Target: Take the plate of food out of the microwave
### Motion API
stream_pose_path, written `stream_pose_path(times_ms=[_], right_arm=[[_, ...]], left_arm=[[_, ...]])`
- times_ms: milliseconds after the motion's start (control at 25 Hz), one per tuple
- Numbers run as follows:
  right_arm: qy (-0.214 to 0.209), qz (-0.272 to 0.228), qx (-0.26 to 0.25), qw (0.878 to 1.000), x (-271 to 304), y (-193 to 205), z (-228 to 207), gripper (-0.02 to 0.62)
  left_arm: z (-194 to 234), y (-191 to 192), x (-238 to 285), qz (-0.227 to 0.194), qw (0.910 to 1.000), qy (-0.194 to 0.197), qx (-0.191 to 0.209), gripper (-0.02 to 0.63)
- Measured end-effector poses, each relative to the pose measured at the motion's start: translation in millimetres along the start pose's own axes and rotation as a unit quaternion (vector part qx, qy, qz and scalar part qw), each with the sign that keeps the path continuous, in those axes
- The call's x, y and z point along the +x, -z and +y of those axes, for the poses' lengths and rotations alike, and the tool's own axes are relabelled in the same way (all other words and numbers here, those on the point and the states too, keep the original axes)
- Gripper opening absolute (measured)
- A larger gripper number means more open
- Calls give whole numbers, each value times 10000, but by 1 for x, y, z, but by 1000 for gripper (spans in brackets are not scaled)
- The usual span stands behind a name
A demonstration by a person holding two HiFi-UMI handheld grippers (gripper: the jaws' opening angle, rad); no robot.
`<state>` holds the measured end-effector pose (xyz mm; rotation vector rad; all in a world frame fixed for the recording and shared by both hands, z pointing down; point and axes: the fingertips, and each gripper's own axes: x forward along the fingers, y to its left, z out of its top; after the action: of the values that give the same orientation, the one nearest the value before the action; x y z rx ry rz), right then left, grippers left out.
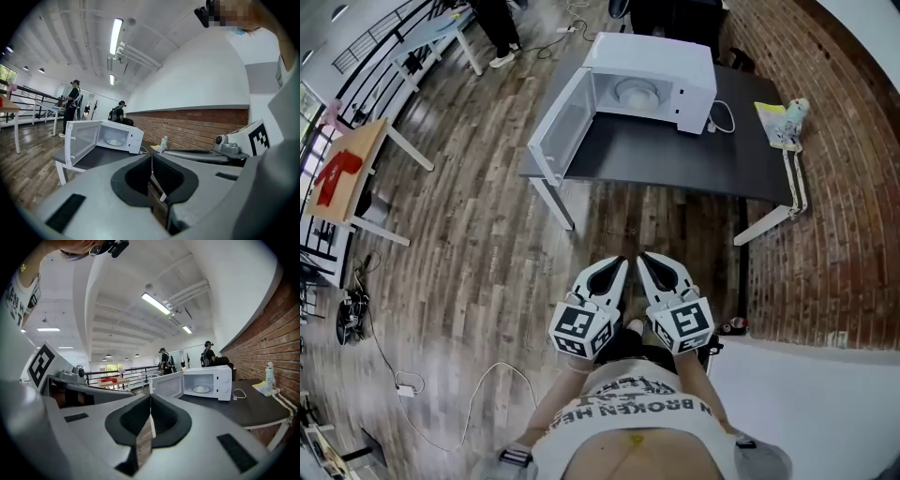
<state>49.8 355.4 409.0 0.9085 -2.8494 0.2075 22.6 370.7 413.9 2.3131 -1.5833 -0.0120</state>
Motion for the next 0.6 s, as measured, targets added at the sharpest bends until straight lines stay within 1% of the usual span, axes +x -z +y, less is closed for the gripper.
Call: stream_pose_path(times_ms=[320, 600], right_arm=[[475, -34, -31, 9989, 36, -18, -45, 8], [718, -48, -73, 9974, 81, -32, -79, 8]], left_arm=[[21, -28, 56, 8, 9987, 469, 173, 15], [54, -51, 98, -11, 9971, 705, 281, 15]])
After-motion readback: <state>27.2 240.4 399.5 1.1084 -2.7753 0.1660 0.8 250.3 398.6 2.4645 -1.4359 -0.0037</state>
